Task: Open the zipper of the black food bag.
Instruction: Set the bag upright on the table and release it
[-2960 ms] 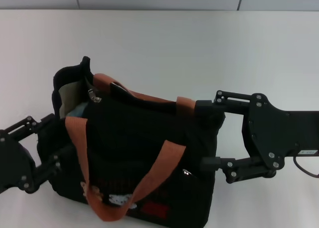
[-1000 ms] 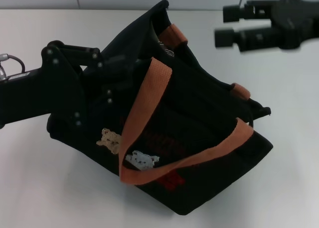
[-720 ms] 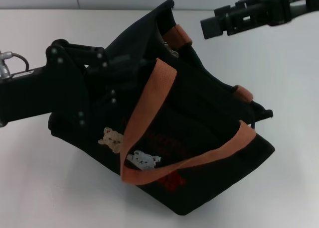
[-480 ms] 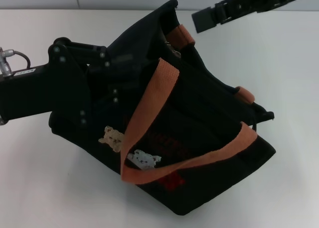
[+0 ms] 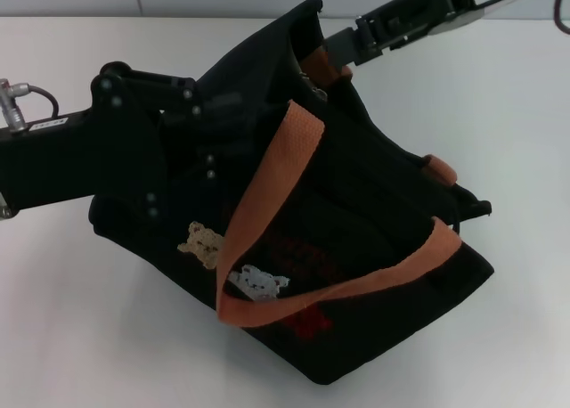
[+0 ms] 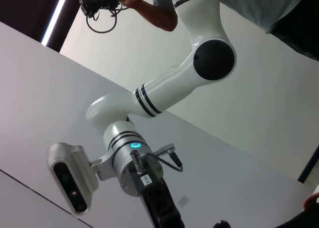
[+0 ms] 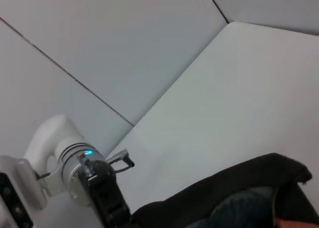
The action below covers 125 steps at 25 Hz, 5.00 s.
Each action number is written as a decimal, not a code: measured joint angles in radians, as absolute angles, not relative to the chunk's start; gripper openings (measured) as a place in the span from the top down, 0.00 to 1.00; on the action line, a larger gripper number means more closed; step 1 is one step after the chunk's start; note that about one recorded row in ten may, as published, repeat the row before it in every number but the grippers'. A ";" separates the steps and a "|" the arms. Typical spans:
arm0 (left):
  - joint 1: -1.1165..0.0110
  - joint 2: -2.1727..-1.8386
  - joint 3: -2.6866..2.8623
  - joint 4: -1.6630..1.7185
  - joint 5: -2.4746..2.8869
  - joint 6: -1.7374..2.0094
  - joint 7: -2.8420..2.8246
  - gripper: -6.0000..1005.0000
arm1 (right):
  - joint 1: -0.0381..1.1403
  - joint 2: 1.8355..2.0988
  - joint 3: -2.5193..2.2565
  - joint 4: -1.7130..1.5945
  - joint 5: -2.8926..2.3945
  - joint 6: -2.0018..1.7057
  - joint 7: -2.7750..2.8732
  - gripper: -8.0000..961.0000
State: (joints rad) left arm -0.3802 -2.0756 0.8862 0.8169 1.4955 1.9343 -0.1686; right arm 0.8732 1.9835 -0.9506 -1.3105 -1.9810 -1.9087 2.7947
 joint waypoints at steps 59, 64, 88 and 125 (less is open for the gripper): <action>-0.391 -2.077 0.910 0.797 1.479 1.926 -0.155 0.80 | 0.845 2.049 -1.003 -1.299 -2.042 -1.813 2.548 0.99; -0.391 -2.078 0.909 0.781 1.452 1.908 -0.198 0.80 | 0.807 2.044 -0.973 -1.310 -2.010 -1.860 2.506 0.99; -0.397 -2.079 0.922 0.771 1.442 1.903 -0.184 0.80 | 0.720 2.010 -0.920 -1.399 -2.011 -1.921 2.322 0.94; -0.412 -2.077 0.923 0.778 1.440 1.904 -0.192 0.80 | 0.855 2.052 -1.057 -1.391 -2.170 -1.835 2.108 0.64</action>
